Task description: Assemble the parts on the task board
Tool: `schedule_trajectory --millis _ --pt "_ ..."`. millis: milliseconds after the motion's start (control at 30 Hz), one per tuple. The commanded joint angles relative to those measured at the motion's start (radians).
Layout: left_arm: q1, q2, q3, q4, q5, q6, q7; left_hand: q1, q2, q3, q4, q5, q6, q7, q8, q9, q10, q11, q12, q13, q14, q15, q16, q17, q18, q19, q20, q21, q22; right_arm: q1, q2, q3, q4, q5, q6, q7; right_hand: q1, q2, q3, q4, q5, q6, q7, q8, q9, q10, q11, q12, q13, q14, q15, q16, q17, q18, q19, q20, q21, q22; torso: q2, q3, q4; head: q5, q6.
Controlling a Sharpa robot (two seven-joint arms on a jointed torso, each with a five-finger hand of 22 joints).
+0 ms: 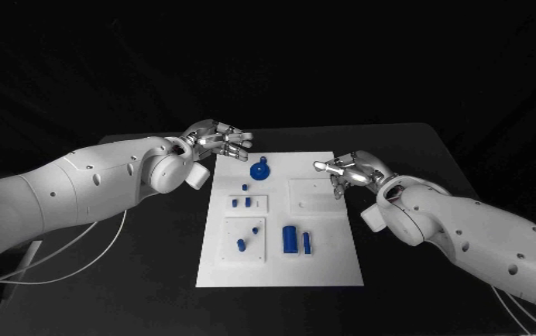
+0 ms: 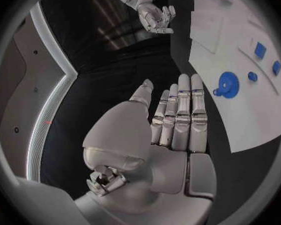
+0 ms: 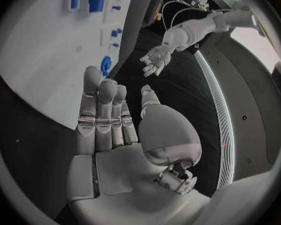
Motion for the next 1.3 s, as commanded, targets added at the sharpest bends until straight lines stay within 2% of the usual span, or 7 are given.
schedule_trajectory --millis 33,833,867,933,1033,1133,1300 --pt "0.001 0.015 0.002 -0.029 0.067 -0.114 0.103 0.01 0.0 0.002 -0.008 0.001 0.009 -0.001 0.004 0.001 -0.004 0.009 -0.004 0.0 -0.063 0.021 -0.012 -0.024 -0.011 -0.049 0.019 -0.003 -0.014 0.017 0.026 0.008 -0.077 0.219 0.022 0.096 0.018 0.006 -0.001 -0.002 0.003 -0.018 0.004 -0.002 0.0 -0.019 0.011 -0.085 -0.116 -0.009 0.019 -0.141 -0.1 0.006 -0.03 0.019 -0.084 -0.144 -0.022 -0.0068 -0.0019 0.005 0.036" --pt "0.012 0.112 0.009 -0.223 0.193 -0.174 0.198 -0.025 -0.012 -0.01 -0.037 -0.061 -0.23 -0.029 -0.015 -0.012 -0.289 0.005 -0.012 -0.006 -0.317 0.054 -0.017 -0.124 0.16 -0.227 0.215 -0.002 -0.101 0.055 0.226 0.1 -0.57 0.371 0.256 0.273 0.012 0.031 0.042 -0.098 0.003 -0.262 0.056 -0.008 -0.01 -0.171 0.158 -0.725 -0.716 -0.35 0.211 -0.611 -0.773 0.037 -0.531 0.257 -0.078 -0.969 -0.064 0.0064 -0.0051 0.035 0.183" --pt "0.012 0.108 0.009 -0.221 0.166 -0.166 0.161 -0.406 -0.07 0.028 -0.005 -0.158 -1.015 -0.137 -0.069 -0.065 -1.162 -0.105 -0.067 -0.06 -1.277 -0.074 -0.076 -0.186 -0.062 -1.186 -0.053 -0.069 -0.171 0.055 0.224 0.099 -0.566 0.336 0.208 0.231 -0.318 -0.102 0.177 -0.019 -0.258 -1.085 -0.094 -0.064 -0.065 -1.145 -0.004 -0.786 -0.774 -0.651 0.056 -0.673 -0.833 -0.084 -1.444 0.074 -0.153 -1.035 -0.062 0.0035 -0.0045 0.033 0.176" --pt "0.01 0.107 0.01 -0.217 0.166 -0.169 0.162 -0.44 -0.07 0.028 -0.005 -0.158 -1.015 -0.137 -0.069 -0.065 -1.162 -0.105 -0.067 -0.06 -1.277 -0.074 -0.076 -0.186 -0.062 -1.186 -0.053 -0.069 -0.171 0.055 0.223 0.098 -0.562 0.338 0.205 0.232 -0.35 -0.102 0.177 -0.019 -0.258 -1.085 -0.094 -0.064 -0.065 -1.145 -0.004 -0.786 -0.774 -1.369 0.056 -0.673 -0.833 -0.084 -1.444 0.074 -0.153 -1.035 -0.064 0.0029 -0.0029 0.031 0.175" --pt "0.002 0.103 0.014 -0.197 0.167 -0.188 0.166 -0.531 -0.07 0.028 -0.005 -0.158 -1.015 -0.137 -0.069 -0.065 -1.162 -0.105 -0.067 -0.06 -1.277 -0.074 -0.076 -0.186 -0.062 -1.186 -0.053 -0.069 -0.171 0.056 0.215 0.09 -0.542 0.35 0.187 0.239 -1.113 -0.102 0.177 -0.019 -0.258 -1.085 -0.094 -0.064 -0.065 -1.145 -0.004 -0.786 -0.774 -1.369 0.056 -0.673 -0.833 -0.084 -1.444 0.074 -0.153 -1.035 -0.073 0.0002 0.0056 0.021 0.169" --pt "-0.016 0.093 0.025 -0.15 0.17 -0.231 0.176 -1.32 -0.07 0.028 -0.005 -0.158 -1.015 -0.137 -0.069 -0.065 -1.162 -0.105 -0.067 -0.06 -1.277 -0.074 -0.076 -0.186 -0.062 -1.186 -0.053 -0.069 -0.171 0.059 0.198 0.072 -0.495 0.376 0.145 0.255 -1.113 -0.102 0.177 -0.019 -0.258 -1.085 -0.094 -0.064 -0.065 -1.145 -0.004 -0.786 -0.774 -1.369 0.056 -0.673 -0.833 -0.084 -1.444 0.074 -0.153 -1.035 -0.092 -0.0061 0.025 -0.003 0.154" --pt "-0.059 0.069 0.049 -0.04 0.176 -0.331 0.198 -1.32 -0.07 0.028 -0.005 -0.158 -1.015 -0.137 -0.069 -0.065 -1.162 -0.105 -0.067 -0.06 -1.277 -0.074 -0.076 -0.186 -0.062 -1.186 -0.053 -0.069 -0.171 0.064 0.158 0.031 -0.385 0.437 0.049 0.293 -1.113 -0.102 0.177 -0.019 -0.258 -1.085 -0.094 -0.064 -0.065 -1.145 -0.004 -0.786 -0.774 -1.369 0.056 -0.673 -0.833 -0.084 -1.444 0.074 -0.153 -1.035 -0.133 -0.019 0.0647 -0.05 0.124"
